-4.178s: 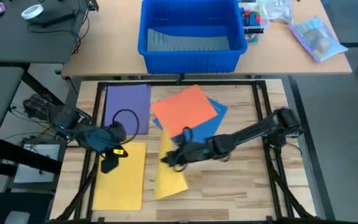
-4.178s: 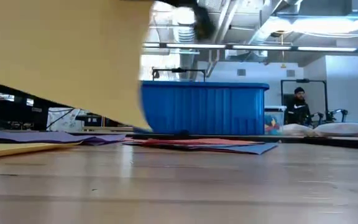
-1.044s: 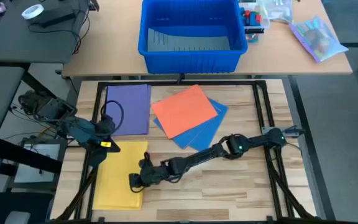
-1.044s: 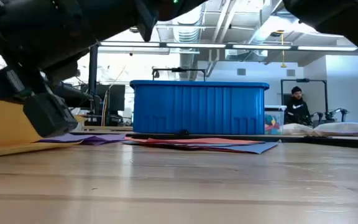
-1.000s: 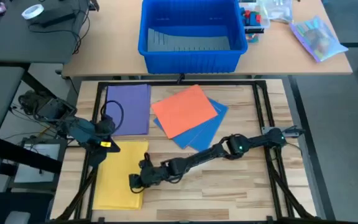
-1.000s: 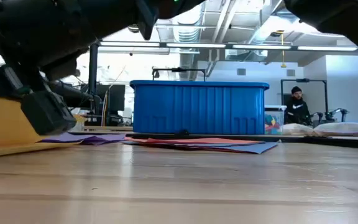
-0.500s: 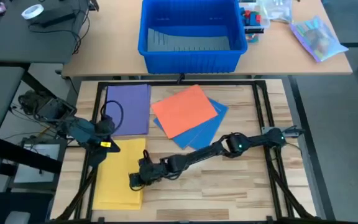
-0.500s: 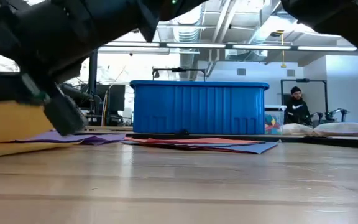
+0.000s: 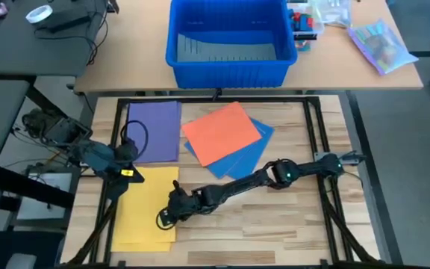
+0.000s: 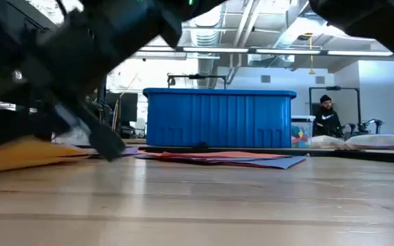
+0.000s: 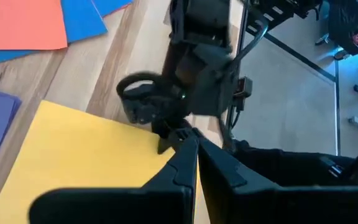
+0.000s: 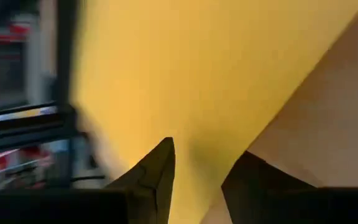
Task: Organize paper
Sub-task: Stack the yellow colored paper on top of the other yellow colored papers
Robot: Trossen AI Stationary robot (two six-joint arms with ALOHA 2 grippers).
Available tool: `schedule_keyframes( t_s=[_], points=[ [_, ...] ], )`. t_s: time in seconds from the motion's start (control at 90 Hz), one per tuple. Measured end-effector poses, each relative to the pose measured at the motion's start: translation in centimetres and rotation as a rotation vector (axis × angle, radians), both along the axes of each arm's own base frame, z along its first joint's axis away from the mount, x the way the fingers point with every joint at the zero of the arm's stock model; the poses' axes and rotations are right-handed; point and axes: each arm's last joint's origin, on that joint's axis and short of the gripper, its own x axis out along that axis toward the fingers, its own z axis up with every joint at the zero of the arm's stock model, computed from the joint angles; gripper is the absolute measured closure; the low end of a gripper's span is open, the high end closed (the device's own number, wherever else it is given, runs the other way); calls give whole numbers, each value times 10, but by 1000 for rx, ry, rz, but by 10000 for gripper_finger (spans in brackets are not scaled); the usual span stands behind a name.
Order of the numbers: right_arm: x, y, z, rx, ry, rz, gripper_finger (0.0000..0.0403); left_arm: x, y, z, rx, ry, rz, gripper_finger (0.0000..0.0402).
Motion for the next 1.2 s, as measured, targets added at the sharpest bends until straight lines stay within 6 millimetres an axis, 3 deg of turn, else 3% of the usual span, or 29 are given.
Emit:
schedule_keyframes(
  t_s=[0.2, 0.722, 0.833, 1.089, 1.2],
  points=[
    [7, 2, 7, 36, -116, -4, 296, 0, 0, 0, 5, -1, -6, 402],
    [10, -4, 6, 63, -123, 59, 290, -2, 1, -2, 8, 27, -18, 402],
    [9, -8, 4, 58, -99, 62, 262, -2, 0, -2, 6, 28, -20, 402],
    [12, -11, 7, 135, -113, 130, 149, -2, 1, -2, 7, 29, -20, 402],
    [8, -9, 10, 138, -65, 148, 123, -2, 0, -2, 7, 29, -20, 402]
  ],
)
